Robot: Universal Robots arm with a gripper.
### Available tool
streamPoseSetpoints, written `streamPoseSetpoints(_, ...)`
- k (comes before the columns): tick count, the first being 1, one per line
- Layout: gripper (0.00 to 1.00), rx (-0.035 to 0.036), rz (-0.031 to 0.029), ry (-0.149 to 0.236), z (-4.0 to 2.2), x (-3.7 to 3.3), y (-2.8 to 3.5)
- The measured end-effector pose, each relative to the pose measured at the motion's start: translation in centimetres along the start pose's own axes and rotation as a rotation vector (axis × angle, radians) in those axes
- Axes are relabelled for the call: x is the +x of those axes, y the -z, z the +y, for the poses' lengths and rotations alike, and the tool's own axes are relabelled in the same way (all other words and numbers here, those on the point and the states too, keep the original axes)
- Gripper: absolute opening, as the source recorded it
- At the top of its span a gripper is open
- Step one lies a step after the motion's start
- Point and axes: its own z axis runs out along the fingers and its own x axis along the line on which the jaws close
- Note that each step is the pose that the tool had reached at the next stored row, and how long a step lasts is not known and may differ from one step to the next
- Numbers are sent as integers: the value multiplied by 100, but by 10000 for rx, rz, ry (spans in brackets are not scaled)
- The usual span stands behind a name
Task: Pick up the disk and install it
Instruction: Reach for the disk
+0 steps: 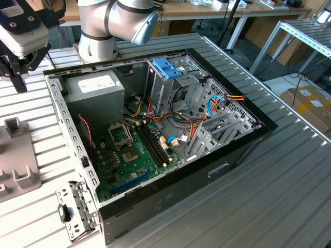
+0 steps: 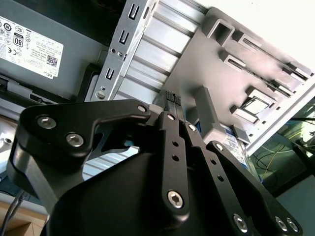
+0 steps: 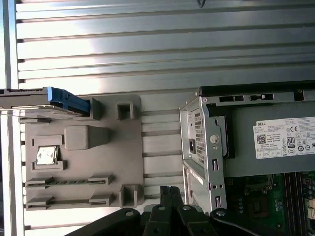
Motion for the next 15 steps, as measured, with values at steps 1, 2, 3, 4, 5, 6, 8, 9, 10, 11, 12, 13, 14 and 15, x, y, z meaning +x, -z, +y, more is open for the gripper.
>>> streamPoseSetpoints(1, 11, 0, 0, -1, 0, 5, 0)
streamPoseSetpoints(2, 11, 0, 1, 0, -1, 11, 1)
streamPoseSetpoints(3, 11, 0, 0, 0, -1, 16, 1)
streamPoseSetpoints(4, 11, 1, 1, -1, -2, 20, 1)
streamPoseSetpoints(5, 11, 1, 1, -1, -2, 24, 1)
streamPoseSetpoints(6, 11, 1, 1, -1, -2, 28, 1)
streamPoseSetpoints(8, 11, 1, 0, -1, -3, 37, 1)
streamPoseSetpoints(9, 11, 1, 1, -1, -3, 45, 2)
streamPoseSetpoints(10, 11, 0, 0, -1, -4, 52, 1)
streamPoseSetpoints(11, 11, 0, 0, -1, -4, 55, 1)
streamPoseSetpoints(12, 11, 1, 1, -1, -5, 62, 2)
streamPoseSetpoints(13, 11, 1, 1, -1, -5, 66, 2)
streamPoseSetpoints(14, 11, 1, 0, -1, -5, 69, 2)
streamPoseSetpoints(15, 11, 0, 0, -1, -5, 72, 2)
